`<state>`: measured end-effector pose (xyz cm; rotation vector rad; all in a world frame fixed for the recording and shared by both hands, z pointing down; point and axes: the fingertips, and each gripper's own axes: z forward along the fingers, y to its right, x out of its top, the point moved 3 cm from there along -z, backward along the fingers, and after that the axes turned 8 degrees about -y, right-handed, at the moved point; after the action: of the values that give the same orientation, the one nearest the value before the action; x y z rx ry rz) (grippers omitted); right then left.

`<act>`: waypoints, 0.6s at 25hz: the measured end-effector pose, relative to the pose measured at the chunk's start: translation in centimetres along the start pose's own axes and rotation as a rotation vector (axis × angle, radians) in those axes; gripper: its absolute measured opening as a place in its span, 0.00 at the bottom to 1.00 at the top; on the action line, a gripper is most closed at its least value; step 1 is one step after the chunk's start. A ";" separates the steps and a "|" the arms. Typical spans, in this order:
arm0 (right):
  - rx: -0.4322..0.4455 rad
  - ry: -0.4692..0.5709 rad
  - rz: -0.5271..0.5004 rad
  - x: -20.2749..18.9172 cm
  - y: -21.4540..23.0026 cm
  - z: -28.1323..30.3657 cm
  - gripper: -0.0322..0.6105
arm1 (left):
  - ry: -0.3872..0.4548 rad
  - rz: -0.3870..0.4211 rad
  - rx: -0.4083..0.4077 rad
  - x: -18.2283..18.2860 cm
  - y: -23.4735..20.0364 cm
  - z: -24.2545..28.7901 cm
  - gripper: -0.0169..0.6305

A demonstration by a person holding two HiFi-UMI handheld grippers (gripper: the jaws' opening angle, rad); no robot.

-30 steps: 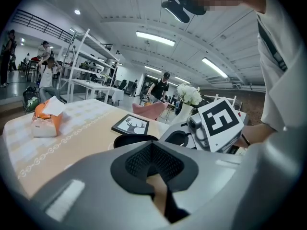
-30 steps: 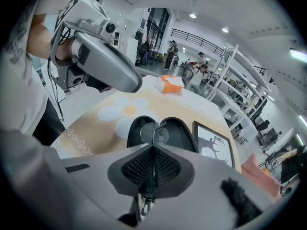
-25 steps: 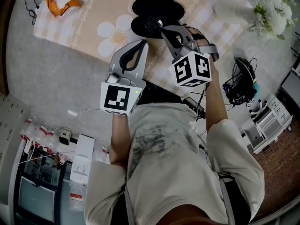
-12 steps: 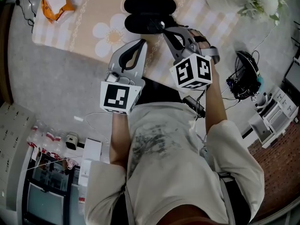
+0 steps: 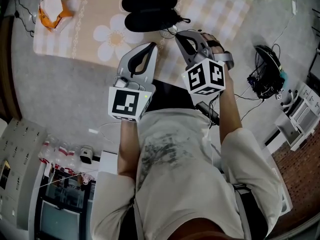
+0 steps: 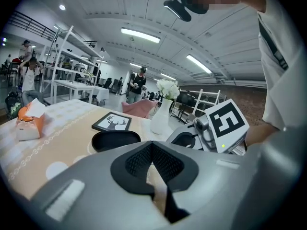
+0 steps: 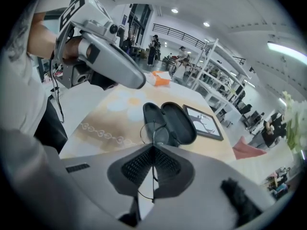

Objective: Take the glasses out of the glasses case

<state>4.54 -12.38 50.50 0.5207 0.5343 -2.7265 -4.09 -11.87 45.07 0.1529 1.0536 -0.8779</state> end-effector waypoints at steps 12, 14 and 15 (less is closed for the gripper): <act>-0.022 -0.029 0.095 -2.6 -2.3 -0.4 0.08 | -0.021 0.058 -0.058 -0.9 2.2 0.2 0.04; -0.020 -0.036 0.104 -3.1 -2.7 -0.4 0.08 | -0.029 0.062 -0.065 -1.0 2.5 0.2 0.04; -0.018 -0.041 0.107 -3.3 -2.9 -0.3 0.08 | -0.036 0.061 -0.067 -1.2 2.7 0.2 0.04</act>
<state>6.50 -8.92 52.43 0.4746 0.5048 -2.6223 -2.31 -9.56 45.35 0.1119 1.0385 -0.7865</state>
